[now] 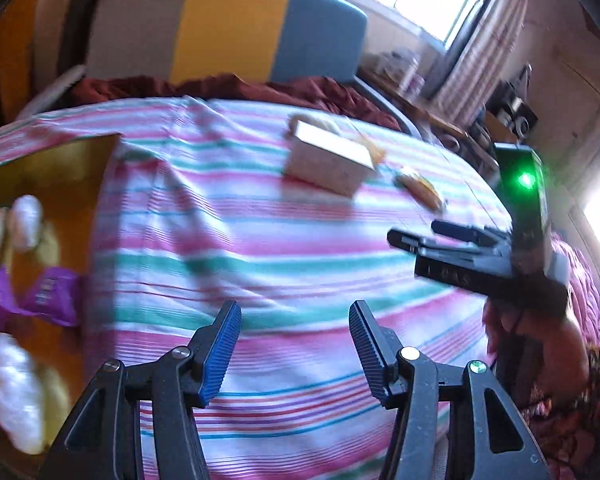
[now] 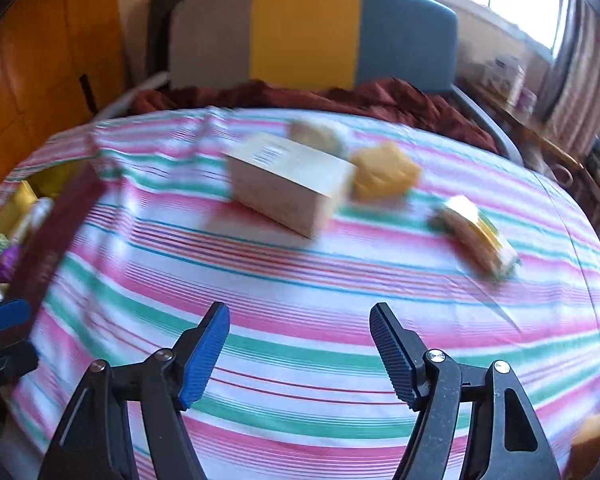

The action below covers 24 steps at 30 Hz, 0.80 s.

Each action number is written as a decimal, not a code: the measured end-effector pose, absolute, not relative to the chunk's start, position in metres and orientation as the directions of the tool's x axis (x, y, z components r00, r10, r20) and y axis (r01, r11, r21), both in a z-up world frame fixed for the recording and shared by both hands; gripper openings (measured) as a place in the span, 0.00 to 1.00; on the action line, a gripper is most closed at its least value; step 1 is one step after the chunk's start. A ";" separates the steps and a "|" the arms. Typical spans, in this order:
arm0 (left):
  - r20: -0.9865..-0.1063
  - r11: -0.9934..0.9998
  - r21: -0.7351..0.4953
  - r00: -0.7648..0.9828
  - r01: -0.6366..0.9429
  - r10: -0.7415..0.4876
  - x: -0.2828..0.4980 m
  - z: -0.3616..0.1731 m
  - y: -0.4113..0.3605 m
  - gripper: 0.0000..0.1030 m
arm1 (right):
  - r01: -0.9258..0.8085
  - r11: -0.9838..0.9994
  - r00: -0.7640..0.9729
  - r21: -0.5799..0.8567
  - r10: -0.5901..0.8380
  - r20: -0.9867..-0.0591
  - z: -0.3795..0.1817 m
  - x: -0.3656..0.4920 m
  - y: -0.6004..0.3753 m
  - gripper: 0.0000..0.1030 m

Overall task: Organize objects
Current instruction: 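Move both tools back toward the remaining items on the bed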

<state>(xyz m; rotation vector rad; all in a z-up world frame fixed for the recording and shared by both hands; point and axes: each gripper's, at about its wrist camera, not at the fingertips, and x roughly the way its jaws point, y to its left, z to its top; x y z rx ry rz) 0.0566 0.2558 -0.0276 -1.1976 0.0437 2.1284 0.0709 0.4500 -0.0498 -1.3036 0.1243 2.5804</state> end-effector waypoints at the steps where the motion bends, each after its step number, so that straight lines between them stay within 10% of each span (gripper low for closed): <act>1: -0.768 -0.755 -0.295 -0.324 -0.586 0.552 0.059 -0.031 0.262 0.55 | -0.270 -0.962 -0.559 -0.041 0.191 -0.807 -0.053 0.074 0.461 0.75; 24: -0.798 -0.763 -0.338 -0.261 -0.550 0.542 0.042 -0.060 0.311 0.55 | -0.329 -0.939 -0.577 -0.098 0.282 -0.767 -0.084 0.034 0.644 0.79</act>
